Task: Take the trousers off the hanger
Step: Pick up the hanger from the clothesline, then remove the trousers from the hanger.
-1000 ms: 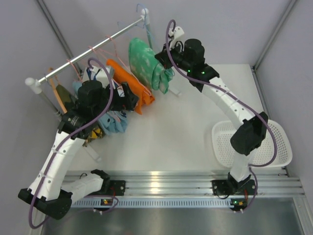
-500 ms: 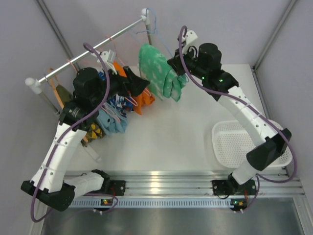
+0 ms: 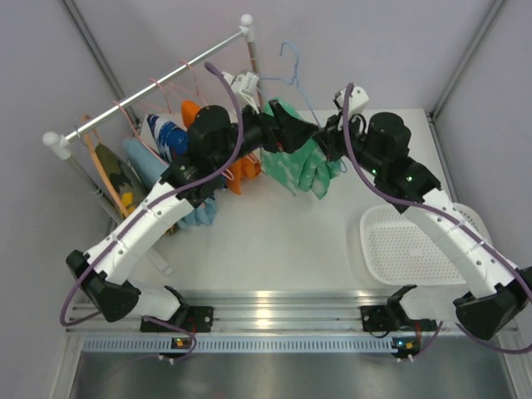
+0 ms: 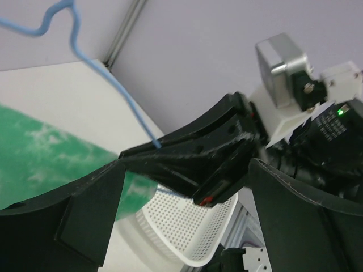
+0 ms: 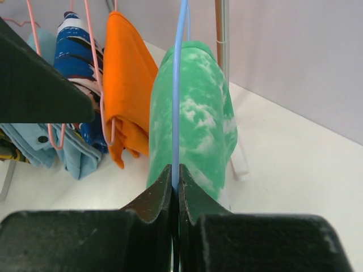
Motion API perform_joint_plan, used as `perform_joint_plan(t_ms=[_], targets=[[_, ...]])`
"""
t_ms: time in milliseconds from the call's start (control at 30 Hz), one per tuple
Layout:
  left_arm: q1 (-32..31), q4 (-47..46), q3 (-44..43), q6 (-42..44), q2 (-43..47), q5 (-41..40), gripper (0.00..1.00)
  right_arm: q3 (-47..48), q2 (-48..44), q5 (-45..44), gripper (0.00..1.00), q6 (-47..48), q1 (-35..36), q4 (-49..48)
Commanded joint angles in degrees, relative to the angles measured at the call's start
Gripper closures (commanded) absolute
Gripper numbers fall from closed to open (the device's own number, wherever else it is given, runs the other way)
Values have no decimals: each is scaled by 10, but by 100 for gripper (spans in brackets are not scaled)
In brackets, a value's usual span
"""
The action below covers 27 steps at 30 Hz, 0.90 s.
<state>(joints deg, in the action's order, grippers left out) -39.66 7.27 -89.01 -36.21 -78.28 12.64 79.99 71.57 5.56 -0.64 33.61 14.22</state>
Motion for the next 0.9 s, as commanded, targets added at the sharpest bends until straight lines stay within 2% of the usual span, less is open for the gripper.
perform_joint_plan(t_ms=[0, 233, 400, 633, 867], targets=[[-35, -111, -35, -27, -23, -57, 5, -25, -78, -9, 100, -20, 7, -136], [-59, -188, -11, -107, -66, -150, 7, -90, -149, -26, 100, -44, 7, -125], [-81, -197, -29, -142, -103, -198, 10, -141, -198, -42, 100, -64, 8, -136], [-113, -195, -84, -174, -160, -206, 12, -148, -205, -74, 100, -65, 8, -117], [-135, -197, -88, -219, -187, -265, 19, -150, -207, -106, 100, -67, 11, -115]])
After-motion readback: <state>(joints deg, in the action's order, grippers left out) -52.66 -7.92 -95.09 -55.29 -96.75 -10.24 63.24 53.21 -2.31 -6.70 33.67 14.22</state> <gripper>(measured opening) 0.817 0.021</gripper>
